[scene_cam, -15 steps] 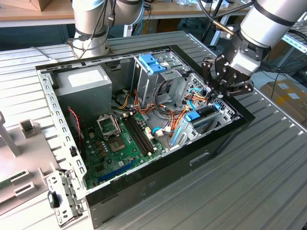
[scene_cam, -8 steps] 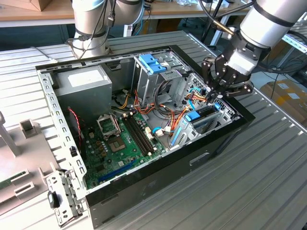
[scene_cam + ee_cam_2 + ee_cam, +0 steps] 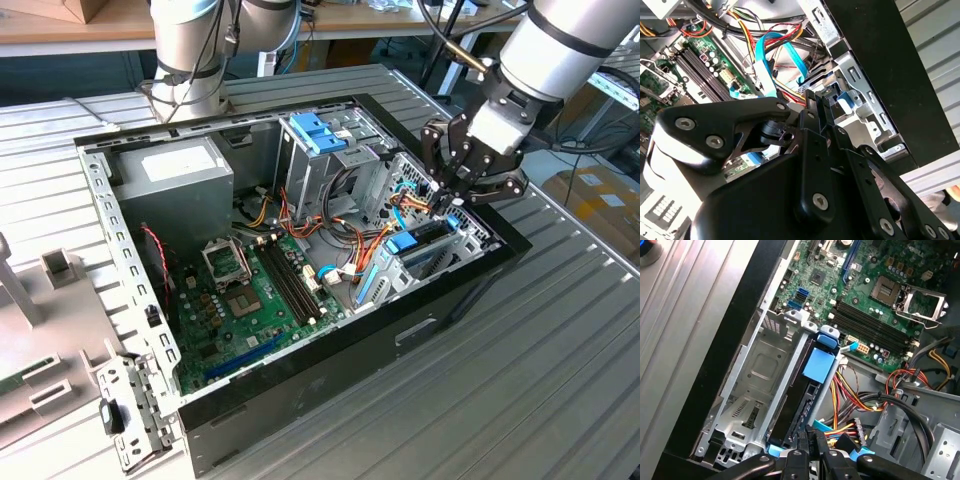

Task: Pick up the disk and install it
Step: 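Insert the first disk wire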

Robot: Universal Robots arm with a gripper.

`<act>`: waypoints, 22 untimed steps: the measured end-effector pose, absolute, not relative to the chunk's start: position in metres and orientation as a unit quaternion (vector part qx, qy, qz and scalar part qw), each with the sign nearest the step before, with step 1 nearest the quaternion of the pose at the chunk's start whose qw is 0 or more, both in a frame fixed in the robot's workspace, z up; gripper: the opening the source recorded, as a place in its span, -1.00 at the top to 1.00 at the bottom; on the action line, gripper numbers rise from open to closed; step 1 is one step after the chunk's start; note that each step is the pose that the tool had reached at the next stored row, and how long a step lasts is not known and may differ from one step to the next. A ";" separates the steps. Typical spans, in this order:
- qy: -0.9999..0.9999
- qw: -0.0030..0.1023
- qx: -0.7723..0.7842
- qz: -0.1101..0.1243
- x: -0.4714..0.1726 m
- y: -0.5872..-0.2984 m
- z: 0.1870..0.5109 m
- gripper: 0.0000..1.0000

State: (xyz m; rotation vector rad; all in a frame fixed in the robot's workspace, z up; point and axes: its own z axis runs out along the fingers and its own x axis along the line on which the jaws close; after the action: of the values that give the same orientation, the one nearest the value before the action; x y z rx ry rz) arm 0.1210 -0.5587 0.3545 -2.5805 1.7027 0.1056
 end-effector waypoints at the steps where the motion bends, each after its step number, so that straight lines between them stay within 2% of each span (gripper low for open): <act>1: 0.554 0.024 -0.831 0.034 0.121 -0.559 0.354 0.65; 22: 0.617 0.027 -0.786 0.032 0.121 -0.559 0.353 0.65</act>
State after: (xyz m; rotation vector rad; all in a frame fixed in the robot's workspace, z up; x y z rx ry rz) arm 0.1207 -0.5587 0.3532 -2.4272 1.9064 0.0990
